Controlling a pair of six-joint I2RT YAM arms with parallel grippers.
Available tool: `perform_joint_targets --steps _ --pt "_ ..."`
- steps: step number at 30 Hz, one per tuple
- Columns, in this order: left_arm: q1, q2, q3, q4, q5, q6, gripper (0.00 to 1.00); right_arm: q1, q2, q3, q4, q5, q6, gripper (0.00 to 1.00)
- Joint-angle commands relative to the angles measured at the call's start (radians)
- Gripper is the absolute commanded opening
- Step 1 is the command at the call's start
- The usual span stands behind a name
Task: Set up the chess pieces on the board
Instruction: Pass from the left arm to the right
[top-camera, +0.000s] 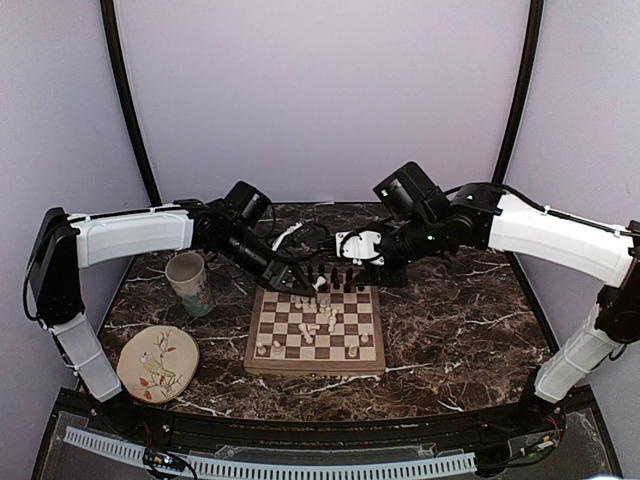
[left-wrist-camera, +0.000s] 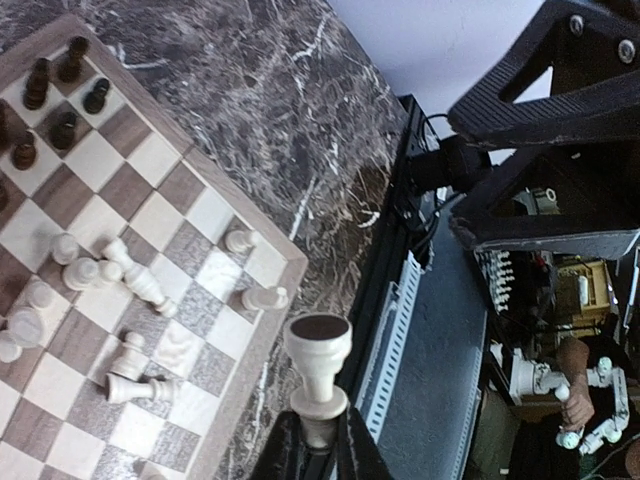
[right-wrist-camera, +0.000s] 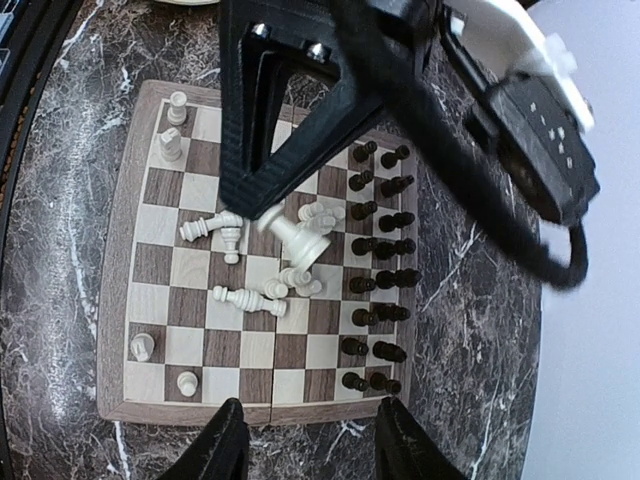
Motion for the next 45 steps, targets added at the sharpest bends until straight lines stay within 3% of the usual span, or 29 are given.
perform_joint_targets --steps 1,5,8,16,20,24,39,45 --pt "-0.029 0.013 0.055 -0.136 0.110 0.044 0.03 0.050 0.035 0.038 0.045 0.006 -0.077 0.44" --pt "-0.047 0.024 0.073 -0.162 0.105 0.057 0.03 0.076 0.058 0.061 0.034 -0.014 -0.079 0.45" --pt "-0.054 0.008 0.054 -0.110 0.069 0.047 0.03 0.053 0.060 0.090 0.023 -0.107 0.021 0.44" --pt "-0.080 -0.162 -0.241 0.421 -0.090 -0.058 0.02 -0.158 0.000 0.035 0.076 -0.570 0.344 0.50" --pt "-0.111 -0.215 -0.346 0.603 -0.224 -0.020 0.03 -0.234 0.045 0.017 0.072 -0.761 0.462 0.51" --pt "-0.131 -0.250 -0.420 0.721 -0.299 0.000 0.02 -0.254 0.102 0.000 0.108 -0.843 0.539 0.52" --pt "-0.144 -0.239 -0.431 0.736 -0.293 -0.001 0.04 -0.248 0.267 0.093 0.117 -0.947 0.621 0.54" --pt "-0.146 -0.226 -0.425 0.734 -0.283 -0.003 0.04 -0.248 0.293 0.122 0.121 -0.956 0.640 0.49"
